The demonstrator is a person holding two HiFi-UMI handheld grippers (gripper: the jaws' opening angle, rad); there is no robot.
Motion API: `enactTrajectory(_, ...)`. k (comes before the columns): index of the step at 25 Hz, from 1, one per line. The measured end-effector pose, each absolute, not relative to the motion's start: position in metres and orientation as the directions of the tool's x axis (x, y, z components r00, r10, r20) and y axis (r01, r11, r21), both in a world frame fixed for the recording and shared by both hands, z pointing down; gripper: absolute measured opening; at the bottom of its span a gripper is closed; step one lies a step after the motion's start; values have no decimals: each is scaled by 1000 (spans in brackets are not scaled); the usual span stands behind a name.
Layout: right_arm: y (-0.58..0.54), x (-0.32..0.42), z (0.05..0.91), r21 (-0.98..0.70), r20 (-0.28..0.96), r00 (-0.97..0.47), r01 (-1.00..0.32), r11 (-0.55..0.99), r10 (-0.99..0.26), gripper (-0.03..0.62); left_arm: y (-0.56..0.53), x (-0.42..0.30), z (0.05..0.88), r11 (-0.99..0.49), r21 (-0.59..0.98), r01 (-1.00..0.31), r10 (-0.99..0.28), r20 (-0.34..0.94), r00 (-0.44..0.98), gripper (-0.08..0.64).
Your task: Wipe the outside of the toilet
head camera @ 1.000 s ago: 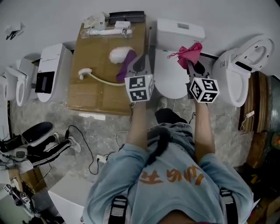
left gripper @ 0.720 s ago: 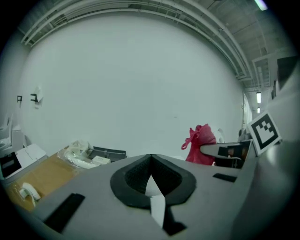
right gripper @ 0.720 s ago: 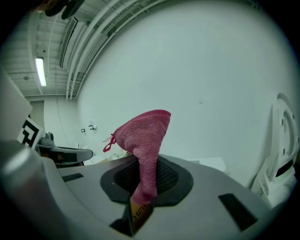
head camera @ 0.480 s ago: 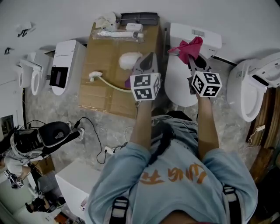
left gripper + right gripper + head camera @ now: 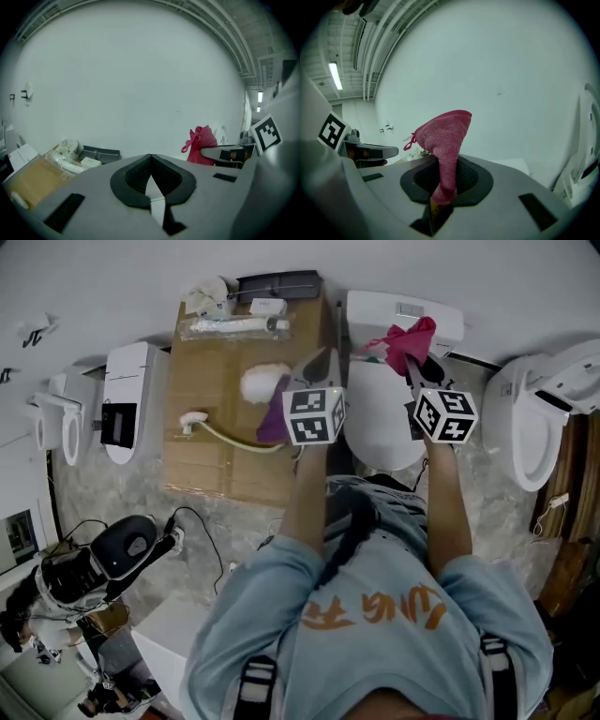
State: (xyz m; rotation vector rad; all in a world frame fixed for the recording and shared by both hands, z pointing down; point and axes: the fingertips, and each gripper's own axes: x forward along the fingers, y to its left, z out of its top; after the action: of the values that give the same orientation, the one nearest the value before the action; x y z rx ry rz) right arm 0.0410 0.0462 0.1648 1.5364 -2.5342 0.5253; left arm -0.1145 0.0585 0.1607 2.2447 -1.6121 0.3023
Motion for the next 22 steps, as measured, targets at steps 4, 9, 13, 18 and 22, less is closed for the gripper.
enactTrajectory(4, 18, 63, 158, -197, 296, -425, -903, 381, -855, 67, 24, -96, 160, -325, 170, -930, -855, 369, 366, 20)
enactTrajectory(9, -14, 65, 167, -189, 329, -421, -907, 378, -845, 67, -14, -88, 175, -335, 195, -922, -834, 395, 386, 20)
enactTrajectory(13, -36, 52, 185, -199, 374, -450, -893, 404, -811, 67, -36, -92, 193, -315, 220, -923, -822, 423, 381, 20)
enactTrajectory(18, -61, 27, 206, -215, 429, -514, -857, 469, -743, 69, -57, -100, 220, -265, 280, -923, -814, 448, 369, 20)
enactTrajectory(22, -88, 6, 224, -209, 476, -551, -828, 520, -686, 69, -73, -112, 243, -212, 329, -920, -809, 469, 354, 20)
